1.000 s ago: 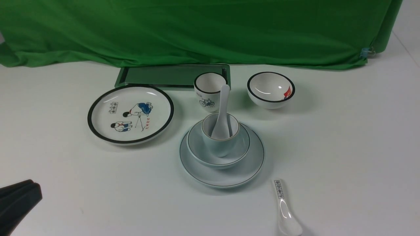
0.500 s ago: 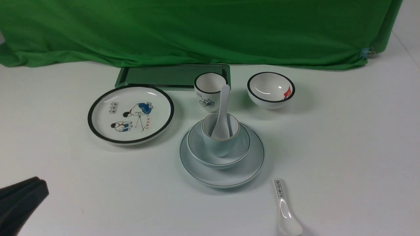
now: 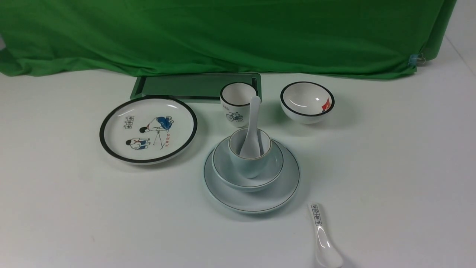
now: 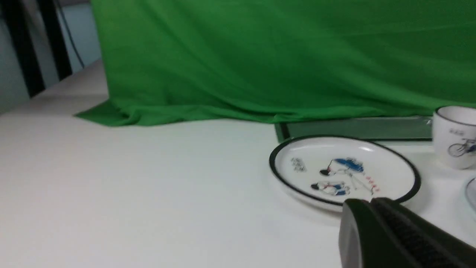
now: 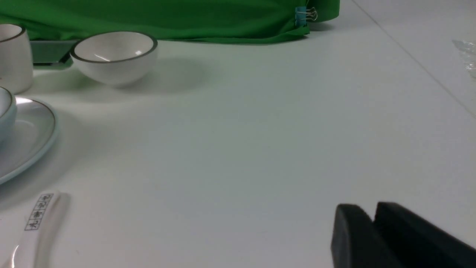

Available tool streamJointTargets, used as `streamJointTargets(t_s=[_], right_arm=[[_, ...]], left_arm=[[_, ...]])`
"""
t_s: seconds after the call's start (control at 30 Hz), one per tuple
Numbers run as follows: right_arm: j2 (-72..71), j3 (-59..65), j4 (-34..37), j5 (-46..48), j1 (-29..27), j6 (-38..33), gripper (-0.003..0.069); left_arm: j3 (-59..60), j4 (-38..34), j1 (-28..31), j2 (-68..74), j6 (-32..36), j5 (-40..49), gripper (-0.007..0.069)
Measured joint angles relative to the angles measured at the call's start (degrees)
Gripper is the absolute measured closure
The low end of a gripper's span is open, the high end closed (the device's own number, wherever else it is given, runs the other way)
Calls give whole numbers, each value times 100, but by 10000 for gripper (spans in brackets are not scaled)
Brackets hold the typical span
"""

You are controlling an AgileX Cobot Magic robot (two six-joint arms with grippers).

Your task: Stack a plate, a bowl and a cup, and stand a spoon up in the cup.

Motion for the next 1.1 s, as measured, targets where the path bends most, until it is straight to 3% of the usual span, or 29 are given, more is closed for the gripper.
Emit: streamJointTargets(t_s=[0.23, 1.1], right_arm=[[0, 0, 0, 0, 0, 0, 517], [0, 0, 0, 0, 0, 0, 444]], left_arm=[[18, -38, 68, -46, -70, 794, 655], [18, 287, 68, -46, -74, 767, 655]])
